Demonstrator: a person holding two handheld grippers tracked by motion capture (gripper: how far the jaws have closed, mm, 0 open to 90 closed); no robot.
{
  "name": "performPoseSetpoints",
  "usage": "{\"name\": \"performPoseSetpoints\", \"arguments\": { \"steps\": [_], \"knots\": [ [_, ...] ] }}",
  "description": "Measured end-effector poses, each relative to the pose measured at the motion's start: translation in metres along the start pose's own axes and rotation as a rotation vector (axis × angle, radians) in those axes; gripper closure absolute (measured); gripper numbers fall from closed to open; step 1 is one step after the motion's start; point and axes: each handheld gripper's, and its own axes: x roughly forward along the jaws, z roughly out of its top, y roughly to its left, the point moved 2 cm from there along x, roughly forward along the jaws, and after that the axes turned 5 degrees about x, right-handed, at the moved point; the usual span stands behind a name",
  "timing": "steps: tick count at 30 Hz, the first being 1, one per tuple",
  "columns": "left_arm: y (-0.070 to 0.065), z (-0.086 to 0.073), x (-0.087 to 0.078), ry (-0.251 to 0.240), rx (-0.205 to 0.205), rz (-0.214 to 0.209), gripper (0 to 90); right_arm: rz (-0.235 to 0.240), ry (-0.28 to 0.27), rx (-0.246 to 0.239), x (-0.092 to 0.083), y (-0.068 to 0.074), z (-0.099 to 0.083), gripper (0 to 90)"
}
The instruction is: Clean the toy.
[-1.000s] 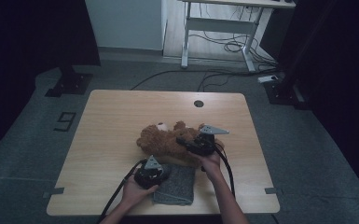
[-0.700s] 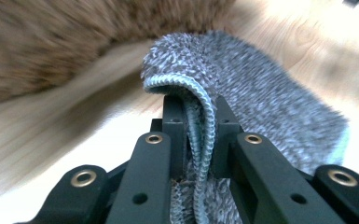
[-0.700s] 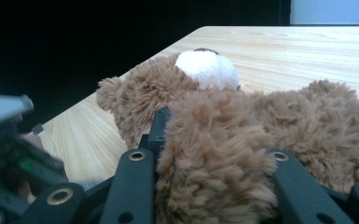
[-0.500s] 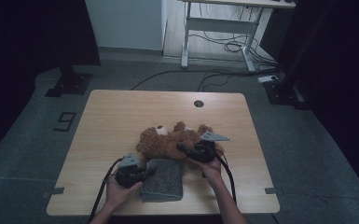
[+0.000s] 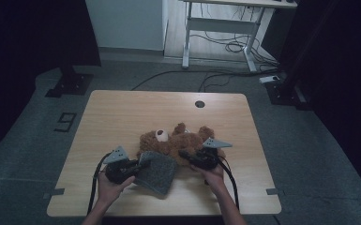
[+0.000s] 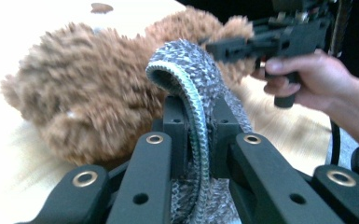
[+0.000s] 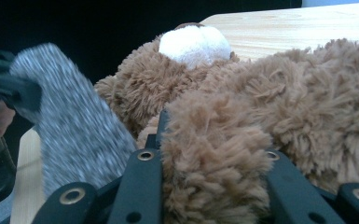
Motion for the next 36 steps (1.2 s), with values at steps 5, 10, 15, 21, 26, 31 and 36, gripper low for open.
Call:
{"name": "performPoseSetpoints", "arguments": {
  "steps": [5, 10, 15, 21, 26, 31, 36],
  "knots": [
    [0.000, 0.016, -0.003, -0.043, 0.002, 0.009, 80.5, 0.004, -0.008, 0.003, 0.000, 0.000, -0.004, 73.8],
    [0.002, 0.041, 0.020, -0.047, 0.016, 0.042, 80.5, 0.001, -0.009, -0.006, 0.000, 0.002, -0.006, 73.7],
    [0.008, 0.047, 0.048, 0.022, 0.038, 0.118, 80.6, 0.002, -0.010, -0.004, -0.001, 0.002, -0.007, 73.6],
    [0.016, 0.037, 0.062, 0.080, 0.047, 0.182, 80.6, 0.005, -0.004, -0.007, -0.002, 0.003, -0.008, 73.6],
    [0.017, 0.031, 0.055, 0.093, 0.081, 0.231, 80.5, 0.001, -0.003, -0.002, -0.002, 0.003, -0.008, 73.6],
    [0.026, 0.020, 0.038, 0.096, 0.077, 0.277, 80.5, -0.004, -0.007, 0.008, -0.003, 0.003, -0.009, 73.6],
    [0.042, -0.001, 0.033, 0.124, 0.046, 0.330, 80.7, -0.007, -0.010, 0.009, -0.002, 0.003, -0.009, 73.6]
  ]
}}
